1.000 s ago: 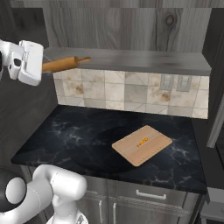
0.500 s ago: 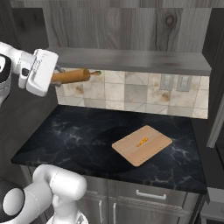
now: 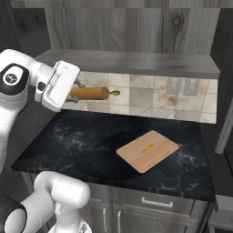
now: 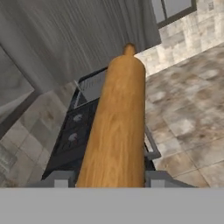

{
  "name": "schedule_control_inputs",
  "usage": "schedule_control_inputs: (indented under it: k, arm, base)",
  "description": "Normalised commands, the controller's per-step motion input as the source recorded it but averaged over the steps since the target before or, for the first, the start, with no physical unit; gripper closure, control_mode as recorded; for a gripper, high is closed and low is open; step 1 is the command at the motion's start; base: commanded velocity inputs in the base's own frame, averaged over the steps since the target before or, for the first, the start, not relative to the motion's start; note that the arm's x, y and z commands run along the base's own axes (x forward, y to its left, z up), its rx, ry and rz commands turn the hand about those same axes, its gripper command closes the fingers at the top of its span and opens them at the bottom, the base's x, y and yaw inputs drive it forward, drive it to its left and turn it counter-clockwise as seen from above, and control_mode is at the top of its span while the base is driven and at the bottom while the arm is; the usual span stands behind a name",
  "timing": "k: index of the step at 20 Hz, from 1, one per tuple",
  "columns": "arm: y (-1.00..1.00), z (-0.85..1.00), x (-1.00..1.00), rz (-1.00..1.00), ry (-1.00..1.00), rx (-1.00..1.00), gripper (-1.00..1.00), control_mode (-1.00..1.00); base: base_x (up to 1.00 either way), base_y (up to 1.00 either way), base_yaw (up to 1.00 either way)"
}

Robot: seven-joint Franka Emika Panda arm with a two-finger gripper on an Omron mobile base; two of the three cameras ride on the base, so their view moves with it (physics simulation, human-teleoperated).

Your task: Open the cabinet, retrieve the rolling pin, and place it next to the meat on the cutting board to prepare for tenderizing.

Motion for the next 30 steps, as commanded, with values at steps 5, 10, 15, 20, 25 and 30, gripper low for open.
schedule_control_inputs:
  k: [5, 10, 15, 20, 25, 30]
  arm:
    - [-0.49, -0.41, -0.16, -0.14, 0.01, 0.02, 1.0, -1.0]
    - [-0.38, -0.41, -0.02, -0.11, 0.02, 0.0, 1.0, -1.0]
    - [-0.34, -0.42, 0.0, -0.05, 0.03, 0.0, 1.0, -1.0]
    - [-0.39, -0.44, 0.04, -0.01, 0.05, 0.01, 1.0, -1.0]
    - [-0.31, -0.51, 0.19, 0.0, 0.09, 0.01, 1.0, -1.0]
    - [-0.28, -0.53, 0.19, 0.0, 0.11, 0.0, 1.0, -1.0]
  base:
    - [0.0, 0.0, 0.0]
    - [0.0, 0.0, 0.0]
    - [0.0, 0.0, 0.0]
    - [0.0, 0.0, 0.0]
    - [0.0, 0.0, 0.0]
    - [0.0, 0.0, 0.0]
